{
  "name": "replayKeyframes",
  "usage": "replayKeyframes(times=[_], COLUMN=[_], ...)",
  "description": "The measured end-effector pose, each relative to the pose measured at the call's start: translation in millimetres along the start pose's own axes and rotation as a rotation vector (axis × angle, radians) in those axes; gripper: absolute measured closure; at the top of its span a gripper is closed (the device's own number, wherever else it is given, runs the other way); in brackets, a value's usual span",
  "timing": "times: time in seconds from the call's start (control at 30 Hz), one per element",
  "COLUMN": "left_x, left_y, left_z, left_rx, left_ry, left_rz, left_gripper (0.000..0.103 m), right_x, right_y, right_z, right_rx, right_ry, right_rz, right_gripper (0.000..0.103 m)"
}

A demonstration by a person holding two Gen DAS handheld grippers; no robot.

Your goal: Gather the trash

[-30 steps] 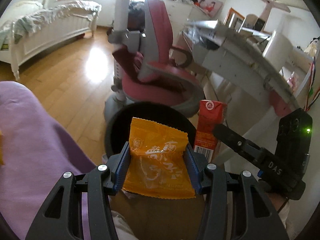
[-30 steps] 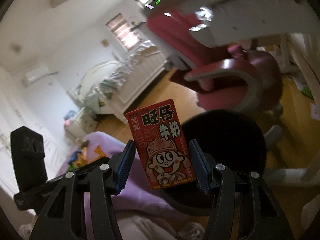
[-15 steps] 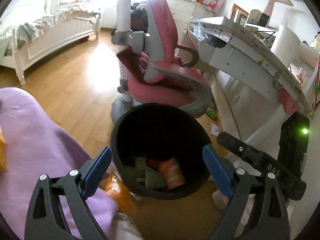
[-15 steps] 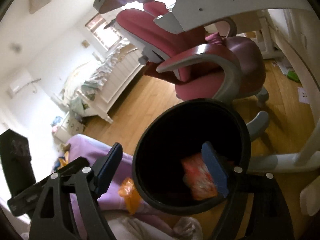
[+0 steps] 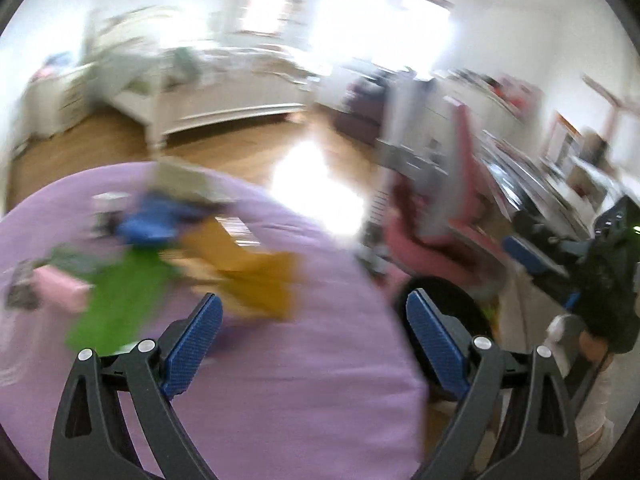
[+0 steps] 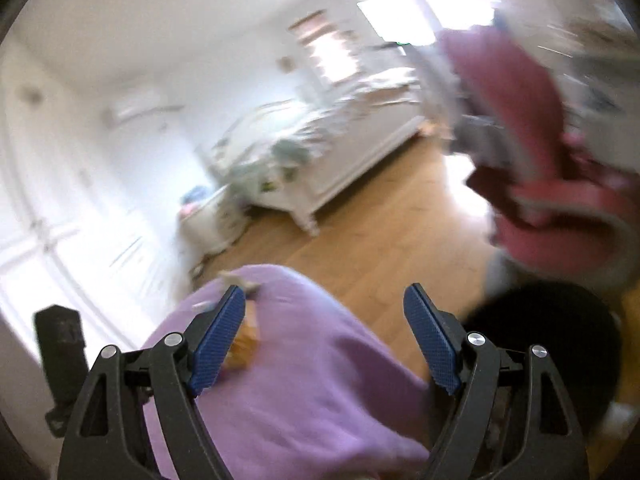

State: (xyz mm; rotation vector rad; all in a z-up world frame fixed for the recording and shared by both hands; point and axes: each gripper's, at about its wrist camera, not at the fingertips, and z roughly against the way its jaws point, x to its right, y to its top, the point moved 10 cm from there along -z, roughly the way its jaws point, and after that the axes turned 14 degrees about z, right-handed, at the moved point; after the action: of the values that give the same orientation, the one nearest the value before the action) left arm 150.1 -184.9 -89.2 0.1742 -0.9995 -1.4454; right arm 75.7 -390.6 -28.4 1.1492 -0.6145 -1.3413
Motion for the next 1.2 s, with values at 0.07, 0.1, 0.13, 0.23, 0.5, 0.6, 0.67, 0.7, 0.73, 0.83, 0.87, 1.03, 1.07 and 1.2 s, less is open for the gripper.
replayKeyframes(times=[0.07, 0.1, 0.13, 0.23, 0.5, 0.6, 0.67, 0.7, 0.73, 0.83, 0.87, 1.03, 1.07, 1.2], left_x=[-45.5, -60.6, -82.5, -121.5, -174.0, -187.4, -181.6, -176.9, -172.4, -170.5, -174.4, -215.6, -217.5, -222.7], left_y=[17.5, 22.4, 28.6, 35.6, 38.2, 32.6, 27.9, 25.2, 22.6, 16.6, 13.7, 3.4, 4.8, 3.5], left_z=[12.2, 16.3, 21.9, 29.9, 3.3, 1.6, 1.6, 1.8, 2.5, 5.7, 8.4, 24.8, 27.8, 30.2], left_rx=[0.030, 0.039, 0.049, 0.060, -0.010, -0.028, -0.029, -0.028, -0.026, -0.014, -0.003, 0.025, 0.037, 0.037], left_ry=[0.049, 0.068, 0.098, 0.156, 0.257, 0.256, 0.242, 0.243, 0.252, 0.317, 0.355, 0.507, 0.495, 0.525], left_rz=[0.080, 0.103, 0.130, 0.161, 0.139, 0.178, 0.180, 0.164, 0.144, 0.115, 0.119, 0.249, 0.265, 0.279], left_gripper=[0.011, 0.011, 0.011, 0.011, 0.011, 0.011, 0.011, 0.011, 0.011, 0.010, 0.011, 0.010, 0.009, 0.006], right_x=[-27.0, -37.7, -47.7, -68.6, -78.9, -103.7, -124.9, -139.9, -150.9, -169.1, -171.8, -176.8, -177.5, -177.1], right_y=[12.4, 16.5, 19.5, 15.1, -33.5, -55.7, -75.0, -84.0, -92.9, -111.7, -113.9, -127.1, -128.4, -135.4], right_z=[-28.9, -40.9, -50.6, -67.6, -110.1, -137.5, -150.1, -156.5, -164.0, -183.4, -188.5, -210.8, -213.7, -223.7], right_rx=[-0.021, -0.031, -0.035, -0.055, -0.249, -0.363, -0.427, -0.448, -0.474, -0.531, -0.527, -0.558, -0.564, -0.592], right_ry=[0.042, 0.065, 0.095, 0.143, 0.133, 0.154, 0.172, 0.190, 0.189, 0.120, 0.082, -0.052, -0.070, -0.177], right_rz=[0.045, 0.053, 0.049, 0.027, 0.067, 0.150, 0.213, 0.240, 0.258, 0.267, 0.256, 0.260, 0.276, 0.365], right_gripper=[0.022, 0.022, 0.022, 0.022, 0.022, 0.022, 0.022, 0.022, 0.022, 0.011, 0.007, 0.005, 0.005, 0.004])
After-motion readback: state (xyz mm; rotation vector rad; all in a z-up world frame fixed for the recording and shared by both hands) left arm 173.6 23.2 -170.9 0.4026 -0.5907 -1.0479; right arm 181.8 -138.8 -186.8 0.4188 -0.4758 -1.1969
